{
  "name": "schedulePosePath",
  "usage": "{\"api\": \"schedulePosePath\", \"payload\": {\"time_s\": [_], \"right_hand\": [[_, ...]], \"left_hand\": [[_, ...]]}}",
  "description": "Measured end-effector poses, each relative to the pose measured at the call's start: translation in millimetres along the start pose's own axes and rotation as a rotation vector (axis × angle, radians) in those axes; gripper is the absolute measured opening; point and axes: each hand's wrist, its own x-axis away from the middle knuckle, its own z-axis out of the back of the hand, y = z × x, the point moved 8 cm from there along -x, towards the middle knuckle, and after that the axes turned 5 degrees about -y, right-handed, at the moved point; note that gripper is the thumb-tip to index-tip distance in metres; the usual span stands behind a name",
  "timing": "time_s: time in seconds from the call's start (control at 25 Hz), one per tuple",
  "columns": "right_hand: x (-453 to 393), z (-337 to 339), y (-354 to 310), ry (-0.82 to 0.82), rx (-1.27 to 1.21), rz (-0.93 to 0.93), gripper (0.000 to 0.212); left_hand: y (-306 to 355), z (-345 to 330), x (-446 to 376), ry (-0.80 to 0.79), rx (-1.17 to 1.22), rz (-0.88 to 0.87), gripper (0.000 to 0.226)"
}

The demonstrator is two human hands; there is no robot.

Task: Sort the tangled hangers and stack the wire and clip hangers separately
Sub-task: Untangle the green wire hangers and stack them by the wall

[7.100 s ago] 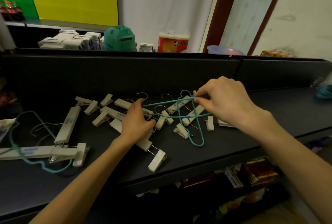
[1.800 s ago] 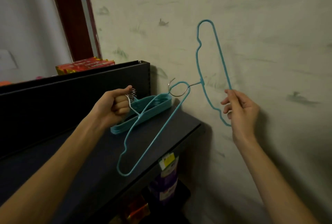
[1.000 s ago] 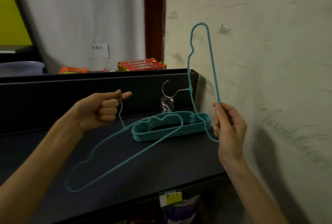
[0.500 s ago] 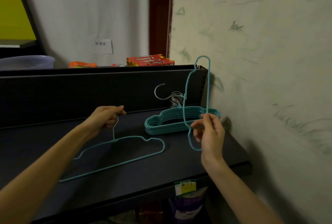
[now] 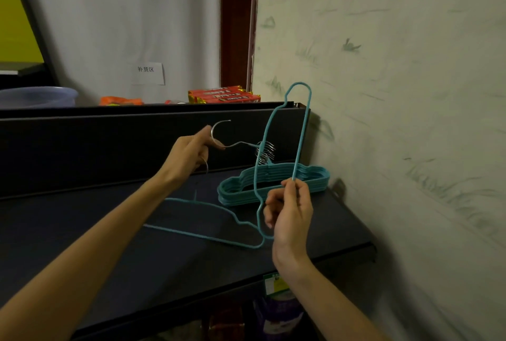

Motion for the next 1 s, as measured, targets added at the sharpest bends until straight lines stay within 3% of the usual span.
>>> {"api": "schedulePosePath", "payload": {"time_s": [0.12, 0.24, 0.44, 0.56, 0.64, 0.68, 0.76, 0.84, 1.0], "right_hand": [[4, -1, 7, 0.018, -0.013, -0.033, 0.025], [11, -1, 16, -0.021, 0.022, -0.069, 0.023], [-19, 17, 1, -0.097, 0.298, -0.106, 0.017], [-63, 28, -63, 0.011, 0.484, 0.146, 0.043], [-96, 23, -109, 0.024, 0.802, 0.377, 0.061], [-111, 13, -120, -0.055, 1.013, 0.448, 0.065], [-132, -7, -113, -0.362, 1.309, 0.441, 0.062], [-127, -8, -94, -0.592, 1.301, 0.302, 0.050], [-106, 11, -65, -0.648, 1.110, 0.330, 0.043]], "left_hand": [[11, -6, -2, -0.039, 0.038, -0.020, 0.067], [16, -11, -6, -0.068, 0.006, -0.016, 0.048], [14, -10, -17, -0.131, 0.102, 0.103, 0.045], [24, -11, -21, -0.245, 0.130, 0.150, 0.047], [31, -15, -23, -0.332, 0.091, 0.162, 0.049], [35, -18, -24, -0.371, 0.080, 0.165, 0.049], [40, -23, -26, -0.415, 0.094, 0.165, 0.049], [39, -25, -26, -0.399, 0.124, 0.176, 0.048], [9, -26, -16, -0.318, 0.107, 0.275, 0.041]]}}
